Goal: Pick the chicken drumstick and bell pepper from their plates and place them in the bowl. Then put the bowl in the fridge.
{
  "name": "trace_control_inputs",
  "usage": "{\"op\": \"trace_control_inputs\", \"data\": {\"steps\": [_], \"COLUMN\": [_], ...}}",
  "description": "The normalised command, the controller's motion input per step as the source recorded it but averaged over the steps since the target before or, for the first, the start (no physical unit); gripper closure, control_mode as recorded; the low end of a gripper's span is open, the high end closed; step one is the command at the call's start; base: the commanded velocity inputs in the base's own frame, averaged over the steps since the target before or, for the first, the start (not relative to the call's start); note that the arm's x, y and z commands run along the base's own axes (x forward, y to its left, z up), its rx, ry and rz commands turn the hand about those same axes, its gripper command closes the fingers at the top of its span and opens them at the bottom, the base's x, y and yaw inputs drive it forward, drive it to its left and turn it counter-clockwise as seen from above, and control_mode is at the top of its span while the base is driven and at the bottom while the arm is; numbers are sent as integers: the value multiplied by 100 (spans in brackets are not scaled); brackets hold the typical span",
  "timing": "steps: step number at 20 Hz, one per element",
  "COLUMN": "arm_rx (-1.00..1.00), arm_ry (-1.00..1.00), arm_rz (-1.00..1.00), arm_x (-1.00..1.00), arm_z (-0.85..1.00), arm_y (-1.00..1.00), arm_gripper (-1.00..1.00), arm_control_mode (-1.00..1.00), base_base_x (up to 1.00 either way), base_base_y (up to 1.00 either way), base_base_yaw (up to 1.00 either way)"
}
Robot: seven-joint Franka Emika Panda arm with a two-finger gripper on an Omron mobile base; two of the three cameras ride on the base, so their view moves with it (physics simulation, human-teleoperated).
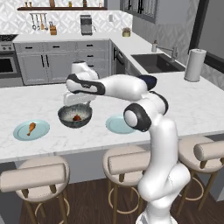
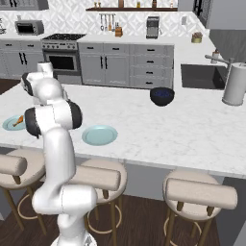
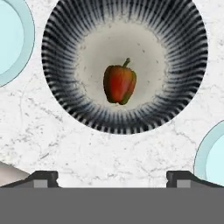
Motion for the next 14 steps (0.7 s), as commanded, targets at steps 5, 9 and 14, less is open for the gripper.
{"op": "trace_control_inputs", "data": {"steps": [5,9,14], "arm_rx": [-1,0,-1], "arm_ry": [-11,-7,-1], "arm_rz": [-1,-5,-10], "arm_x": [-100,-100,-86], "arm_z": [10,0,0], "arm_y": [-63,-69,-51], "arm_gripper": [-100,-100,-100], "arm_control_mode": [-100,-100,-100], "base_base_x": [0,0,0], "base_base_y": [0,0,0], "base_base_yaw": [0,0,0]}}
